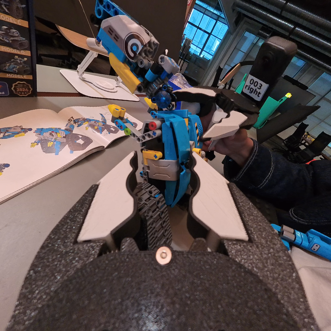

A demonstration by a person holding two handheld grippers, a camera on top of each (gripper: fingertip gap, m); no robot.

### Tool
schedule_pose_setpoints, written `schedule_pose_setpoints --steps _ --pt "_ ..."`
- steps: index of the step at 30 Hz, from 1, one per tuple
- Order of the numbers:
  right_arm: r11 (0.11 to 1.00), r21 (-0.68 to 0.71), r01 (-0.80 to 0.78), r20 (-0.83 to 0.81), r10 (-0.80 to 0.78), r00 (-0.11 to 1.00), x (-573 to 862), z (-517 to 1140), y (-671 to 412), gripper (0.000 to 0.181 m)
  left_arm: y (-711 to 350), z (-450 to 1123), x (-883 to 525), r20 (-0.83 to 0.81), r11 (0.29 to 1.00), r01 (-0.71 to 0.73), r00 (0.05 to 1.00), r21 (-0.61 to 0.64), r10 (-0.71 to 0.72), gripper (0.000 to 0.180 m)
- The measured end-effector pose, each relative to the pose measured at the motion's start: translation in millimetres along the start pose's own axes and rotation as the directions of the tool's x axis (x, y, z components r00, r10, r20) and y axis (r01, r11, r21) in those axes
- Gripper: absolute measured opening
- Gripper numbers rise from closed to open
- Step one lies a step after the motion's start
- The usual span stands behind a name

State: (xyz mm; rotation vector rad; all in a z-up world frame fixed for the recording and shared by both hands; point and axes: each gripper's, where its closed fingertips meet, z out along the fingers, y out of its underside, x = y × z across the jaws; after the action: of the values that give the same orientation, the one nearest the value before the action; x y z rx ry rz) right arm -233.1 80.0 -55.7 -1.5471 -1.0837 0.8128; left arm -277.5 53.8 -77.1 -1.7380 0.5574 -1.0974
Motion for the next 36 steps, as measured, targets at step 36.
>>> schedule_pose_setpoints --steps 36 --pt "1.000 0.023 -0.022 -0.009 0.022 1.000 -4 4 -6 0.090 0 0 0 -0.003 1.000 0.003 1.000 -0.002 -0.003 0.056"
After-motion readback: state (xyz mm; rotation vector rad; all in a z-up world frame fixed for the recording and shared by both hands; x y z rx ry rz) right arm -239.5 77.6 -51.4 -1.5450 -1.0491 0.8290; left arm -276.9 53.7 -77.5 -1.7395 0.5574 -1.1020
